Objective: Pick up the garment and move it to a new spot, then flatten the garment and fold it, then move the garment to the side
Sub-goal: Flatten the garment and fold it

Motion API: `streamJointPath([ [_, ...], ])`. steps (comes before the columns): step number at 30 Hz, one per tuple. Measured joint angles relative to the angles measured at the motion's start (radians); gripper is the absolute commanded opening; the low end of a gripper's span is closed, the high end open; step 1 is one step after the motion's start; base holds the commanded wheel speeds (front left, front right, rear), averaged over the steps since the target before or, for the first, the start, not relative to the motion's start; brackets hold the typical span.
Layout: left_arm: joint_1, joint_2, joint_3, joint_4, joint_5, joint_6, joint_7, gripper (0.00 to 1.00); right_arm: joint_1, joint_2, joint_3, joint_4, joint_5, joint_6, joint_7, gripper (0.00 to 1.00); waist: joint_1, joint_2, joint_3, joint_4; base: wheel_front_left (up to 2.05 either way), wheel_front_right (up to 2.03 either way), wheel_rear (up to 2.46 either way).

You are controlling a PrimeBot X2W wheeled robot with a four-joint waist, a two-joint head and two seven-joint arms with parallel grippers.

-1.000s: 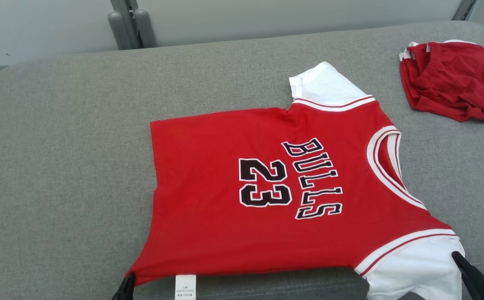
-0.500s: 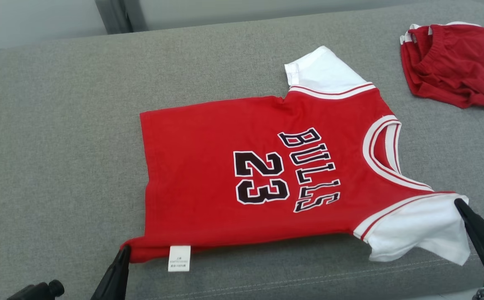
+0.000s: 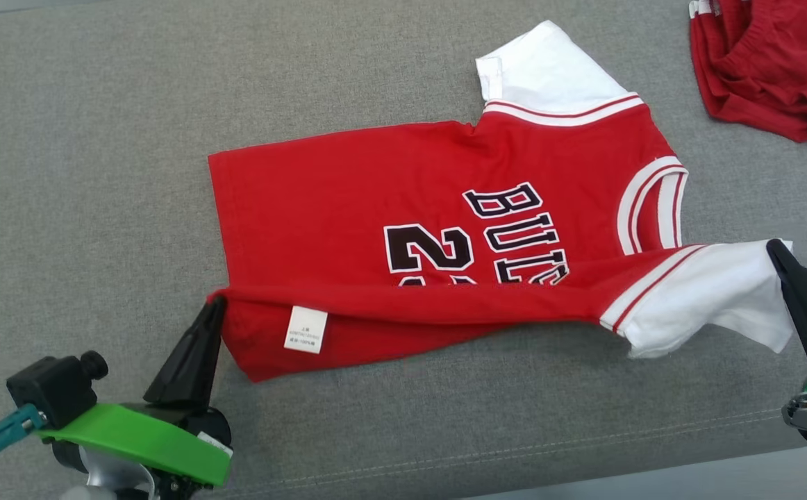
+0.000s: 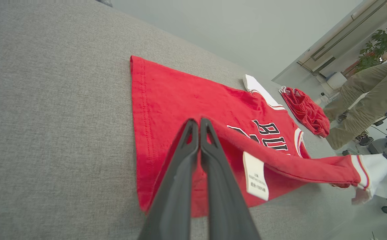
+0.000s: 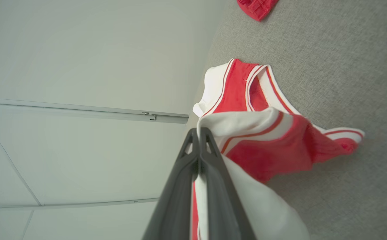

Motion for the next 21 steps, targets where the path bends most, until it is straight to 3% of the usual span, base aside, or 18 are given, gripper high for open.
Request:
streamJointPath([
  [8,-0.076,-0.008,0.033,0.042,0.000,0.000,0.000,0.00,-0.089,0.034,0.040,0.103,-0.020,-0.001,0.000,0.00,0.0000,0.0000,0.050,-0.002,0.00,0.00,0.00],
  [21,-0.126,-0.041,-0.035,0.119,0.000,-0.019,0.034,0.00,-0.232,0.067,0.094,0.296,-0.086,-0.001,0.000,0.00,0.0000,0.0000,0.087,0.013,0.00,0.00,0.00],
])
